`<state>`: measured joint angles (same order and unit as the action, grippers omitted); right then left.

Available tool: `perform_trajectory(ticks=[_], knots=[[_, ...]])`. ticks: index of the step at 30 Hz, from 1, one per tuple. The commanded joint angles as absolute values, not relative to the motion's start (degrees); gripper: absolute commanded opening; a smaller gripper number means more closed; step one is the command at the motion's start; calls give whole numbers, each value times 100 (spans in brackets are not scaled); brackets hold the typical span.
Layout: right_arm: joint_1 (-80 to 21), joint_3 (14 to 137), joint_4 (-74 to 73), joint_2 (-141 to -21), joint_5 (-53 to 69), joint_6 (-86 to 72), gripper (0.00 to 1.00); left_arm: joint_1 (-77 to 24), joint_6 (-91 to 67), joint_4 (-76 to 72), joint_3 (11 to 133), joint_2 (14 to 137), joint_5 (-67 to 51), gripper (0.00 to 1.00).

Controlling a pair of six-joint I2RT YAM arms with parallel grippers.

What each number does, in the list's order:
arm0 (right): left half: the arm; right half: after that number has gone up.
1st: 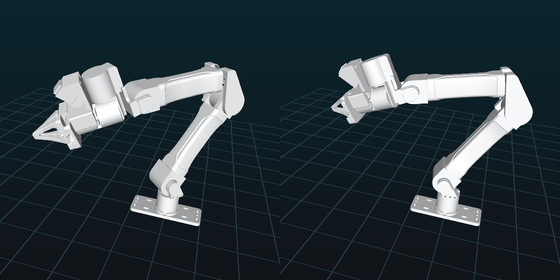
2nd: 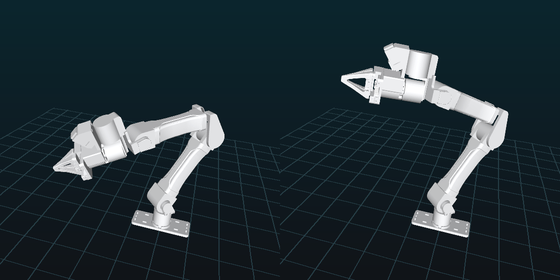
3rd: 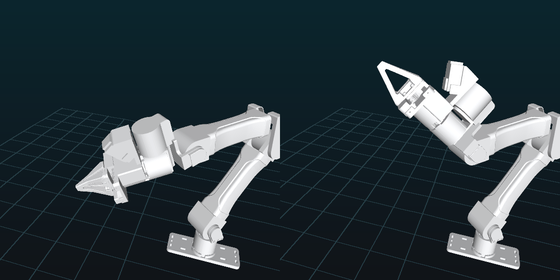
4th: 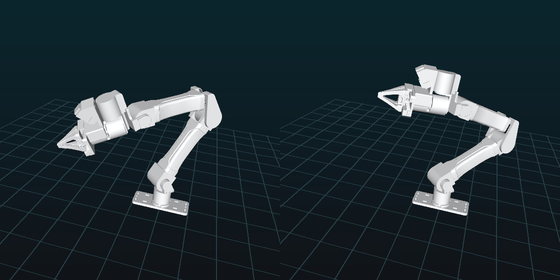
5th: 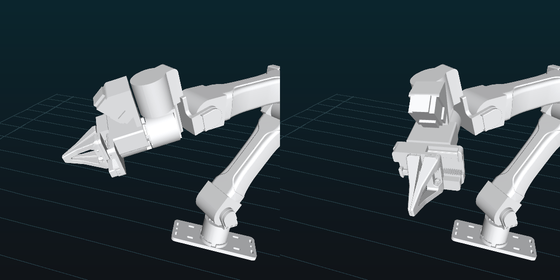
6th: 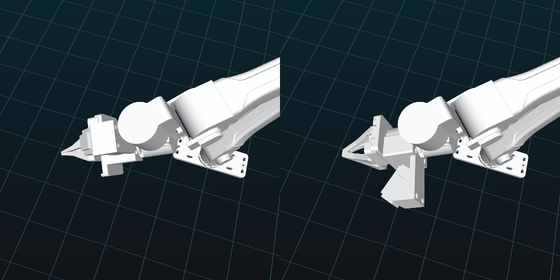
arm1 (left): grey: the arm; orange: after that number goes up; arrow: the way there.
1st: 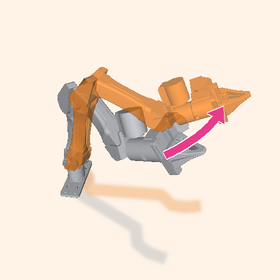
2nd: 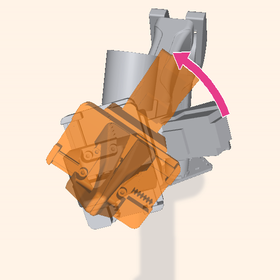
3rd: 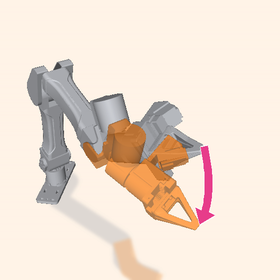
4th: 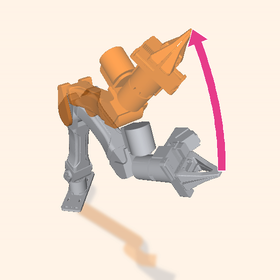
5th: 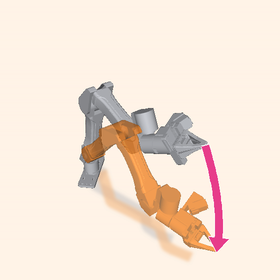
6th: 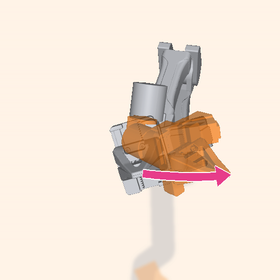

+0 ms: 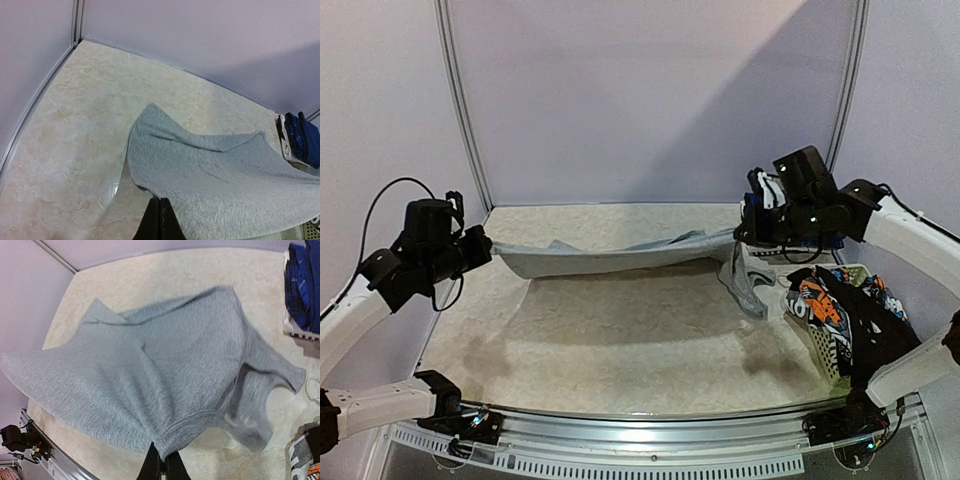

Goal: Fold and stack the mixed laundry pile
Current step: Turn over the flattened tank top at the center of the board.

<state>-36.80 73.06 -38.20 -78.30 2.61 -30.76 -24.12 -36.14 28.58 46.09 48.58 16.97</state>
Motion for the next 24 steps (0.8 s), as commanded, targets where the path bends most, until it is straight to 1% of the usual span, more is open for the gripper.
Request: perform_trajectory(ticks=[1,5,12,19,22,24], knots=[[-3704,8185,-4600,-7303,159,-2733,0,-2553,-3354,3559,5293,4562,1682,0],[-3709,8963,-5006,-7003,490,-2521,0,-2659,-3172,3776,6092,4386,1560,0],[-3710,10378,-5782,-6753,1143,-2078,0,-2753,-2856,3919,7364,4207,1002,0],[-3713,11846,-6376,-6845,1459,-1791,0,-2751,-2547,4378,8747,4488,813,0],[-3711,12049,-6334,-7068,1117,-1767,0,-2751,-2391,4730,9213,4802,1276,0],[-3710,11957,-6310,-7372,467,-1958,0,-2751,-2239,5062,9542,5219,1692,0]])
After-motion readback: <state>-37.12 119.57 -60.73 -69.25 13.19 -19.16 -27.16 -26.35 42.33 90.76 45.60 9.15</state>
